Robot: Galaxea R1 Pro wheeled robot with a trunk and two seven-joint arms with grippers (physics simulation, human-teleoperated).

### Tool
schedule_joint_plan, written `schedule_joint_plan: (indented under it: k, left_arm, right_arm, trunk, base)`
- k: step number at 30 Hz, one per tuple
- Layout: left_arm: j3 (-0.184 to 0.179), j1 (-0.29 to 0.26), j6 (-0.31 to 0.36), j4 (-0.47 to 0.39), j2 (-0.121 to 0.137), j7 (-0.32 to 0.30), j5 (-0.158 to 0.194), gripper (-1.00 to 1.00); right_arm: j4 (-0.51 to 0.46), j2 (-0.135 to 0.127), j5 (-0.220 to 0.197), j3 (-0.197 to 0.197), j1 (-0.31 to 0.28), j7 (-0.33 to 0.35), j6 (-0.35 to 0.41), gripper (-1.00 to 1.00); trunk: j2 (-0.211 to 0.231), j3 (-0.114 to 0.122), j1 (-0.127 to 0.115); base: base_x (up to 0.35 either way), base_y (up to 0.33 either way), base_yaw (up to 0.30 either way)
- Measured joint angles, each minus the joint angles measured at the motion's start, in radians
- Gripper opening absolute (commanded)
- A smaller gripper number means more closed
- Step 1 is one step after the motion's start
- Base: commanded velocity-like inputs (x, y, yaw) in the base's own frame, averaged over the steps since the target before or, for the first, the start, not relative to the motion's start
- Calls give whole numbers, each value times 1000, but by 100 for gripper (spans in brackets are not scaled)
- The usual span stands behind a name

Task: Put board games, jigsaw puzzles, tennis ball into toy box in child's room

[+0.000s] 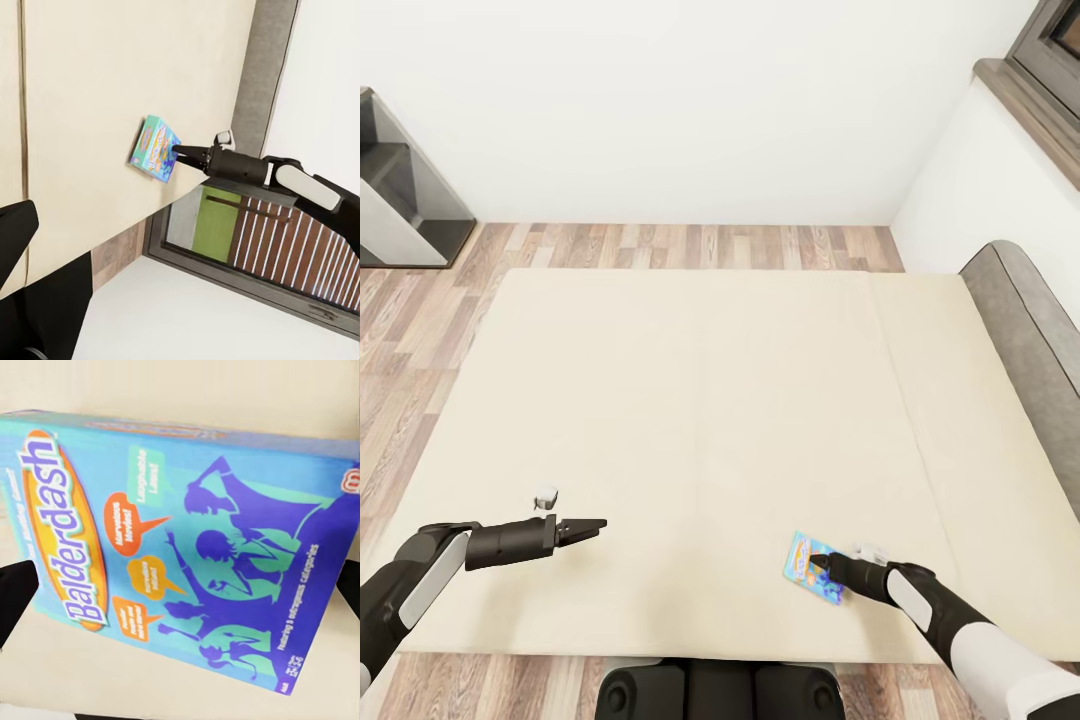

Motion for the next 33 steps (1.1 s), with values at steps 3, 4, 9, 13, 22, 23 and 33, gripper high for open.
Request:
schedule_joint_plan:
  k: [3, 4, 9, 13, 22, 23, 33]
  left_arm:
    - [0, 0, 0, 0, 0, 1, 0, 100]
    - [0, 0, 0, 0, 0, 1, 0, 100]
    - [0, 0, 0, 0, 0, 1, 0, 100]
    - [-1, 0, 0, 0, 0, 1, 0, 100]
    - [-2, 0, 0, 0, 0, 1, 0, 100]
    - [-2, 0, 0, 0, 0, 1, 0, 100]
    - [-2, 0, 0, 0, 0, 1, 0, 100]
  right_arm:
    - [-19, 0, -1, 1, -3, -2, 1, 100]
    - [-29, 0, 0, 1, -3, -2, 2, 100]
    - [-46, -1, 0, 1, -4, -4, 3, 100]
    - [-48, -1, 0, 1, -5, -4, 1, 100]
    - [-99, -1, 0, 1, -6, -8, 1, 100]
    - [-105, -1, 0, 1, -9, -14, 2, 100]
    - [-119, 0, 0, 1, -22, -58, 3, 100]
  trunk:
    - [0, 0, 0]
    - [0, 0, 0]
    - [0, 0, 0]
    - [0, 0, 0]
    - [0, 0, 0]
    - [0, 0, 0]
    - [0, 0, 0]
  base:
    - [0, 0, 0]
    - [0, 0, 0]
    - [0, 0, 0]
    - [0, 0, 0]
    - [0, 0, 0]
    - [0, 0, 0]
    - [0, 0, 0]
